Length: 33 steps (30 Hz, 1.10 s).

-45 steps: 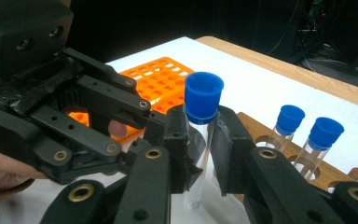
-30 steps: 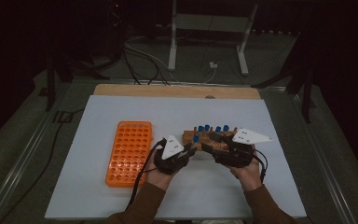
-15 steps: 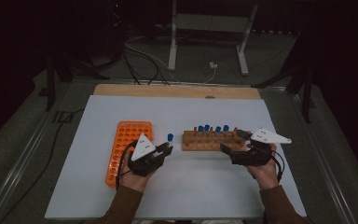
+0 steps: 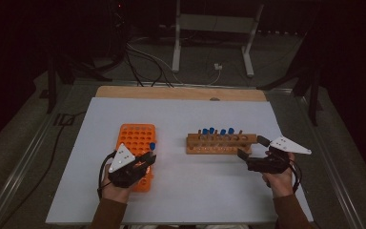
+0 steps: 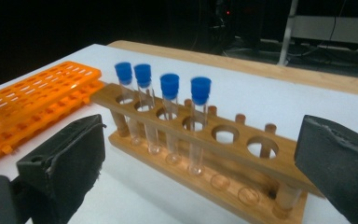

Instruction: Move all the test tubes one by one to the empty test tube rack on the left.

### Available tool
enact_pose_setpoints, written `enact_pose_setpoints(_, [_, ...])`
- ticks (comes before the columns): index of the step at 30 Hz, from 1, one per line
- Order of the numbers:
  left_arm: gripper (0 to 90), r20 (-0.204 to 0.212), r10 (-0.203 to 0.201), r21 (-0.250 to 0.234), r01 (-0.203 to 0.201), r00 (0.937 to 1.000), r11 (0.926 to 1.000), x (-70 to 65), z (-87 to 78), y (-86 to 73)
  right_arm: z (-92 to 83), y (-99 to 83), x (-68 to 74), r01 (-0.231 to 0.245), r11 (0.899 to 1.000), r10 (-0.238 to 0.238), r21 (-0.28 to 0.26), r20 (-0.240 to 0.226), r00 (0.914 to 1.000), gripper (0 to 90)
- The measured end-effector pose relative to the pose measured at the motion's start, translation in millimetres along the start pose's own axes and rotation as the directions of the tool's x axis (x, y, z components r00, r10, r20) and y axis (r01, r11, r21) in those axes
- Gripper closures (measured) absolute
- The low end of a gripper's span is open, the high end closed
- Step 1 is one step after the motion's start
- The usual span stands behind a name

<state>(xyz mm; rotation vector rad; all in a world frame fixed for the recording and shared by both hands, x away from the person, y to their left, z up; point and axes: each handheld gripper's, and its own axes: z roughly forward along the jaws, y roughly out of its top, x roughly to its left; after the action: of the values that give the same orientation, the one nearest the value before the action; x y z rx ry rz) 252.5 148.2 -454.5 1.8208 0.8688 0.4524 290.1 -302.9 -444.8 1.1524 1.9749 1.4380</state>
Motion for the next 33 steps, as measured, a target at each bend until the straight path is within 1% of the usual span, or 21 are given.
enact_pose_setpoints(1, [78.1,0.0,0.0,0.0,0.0,1.0,1.0,0.0,0.0,0.0,-0.5,-0.7,-0.9,-0.002,1.0,0.002,0.004,0.003,1.0,1.0])
enact_pose_setpoints(4, [78.0,-0.007,-0.009,0.009,0.009,0.9999,0.9999,1.6,-8.9,-6.7,-4.5,-1.5,-4.7,-0.019,1.0,0.019,-0.014,0.009,0.9998,1.0])
enact_pose_setpoints(7, [78.0,-0.009,-0.011,0.011,0.011,0.9999,0.9999,1.7,-12.4,-9.0,-6.8,-2.0,-6.5,-0.028,0.999,0.028,-0.024,0.007,0.9996,1.0])
enact_pose_setpoints(13, [78.0,-0.004,-0.012,0.034,0.012,0.9999,0.9993,0.6,-19.1,-17.4,-5.6,-3.4,-5.5,-0.023,1.0,0.023,-0.017,0.004,0.9997,1.1])
enact_pose_setpoints(18, [78.0,-0.002,-0.013,0.031,0.013,0.9999,0.9994,-0.2,-25.1,-20.2,-5.8,-4.0,-5.8,-0.022,1.0,0.023,-0.016,0.005,0.9997,1.0])
enact_pose_setpoints(21, [78.0,0.009,-0.013,0.03,0.013,0.9999,0.9995,-1.9,-30.6,-23.1,-6.1,-4.2,-6.3,-0.026,1.0,0.026,-0.016,0.006,0.9997,1.1])
enact_pose_setpoints(25, [78.0,0.017,0.001,0.075,-0.002,0.9999,0.9972,-4.8,-32.8,-30.9,-5.0,-4.6,-4.9,-0.019,1.0,0.019,-0.012,0.003,0.9998,1.1])
enact_pose_setpoints(26, [77.9,0.018,0.008,0.098,-0.009,0.9998,0.9951,-5.1,-31.9,-34.0,-4.6,-4.7,-4.5,-0.018,1.0,0.018,-0.011,0.002,0.9998,1.1])
enact_pose_setpoints(27, [77.9,0.018,0.011,0.112,-0.013,0.9998,0.9936,-5.3,-31.1,-35.5,-4.5,-4.7,-4.2,-0.017,1.0,0.017,-0.01,0.001,0.9998,1.1])
enact_pose_setpoints(28, [77.9,0.021,0.014,0.135,-0.017,0.9997,0.9907,-5.8,-29.6,-37.9,-4.2,-4.7,-3.7,-0.016,1.0,0.016,-0.009,0.0,0.9999,1.1])
enact_pose_setpoints(29, [77.9,0.018,0.027,0.167,-0.03,0.9995,0.9855,-7.1,-28.3,-40.3,-4.2,-4.8,-3.4,-0.015,1.0,0.015,-0.009,-0.001,0.9999,1.1])
enact_pose_setpoints(33, [77.9,0.017,0.031,0.176,-0.034,0.9994,0.9837,-7.1,-29.2,-40.5,-4.5,-4.8,-3.9,-0.016,1.0,0.016,-0.01,-0.002,0.9999,1.1])
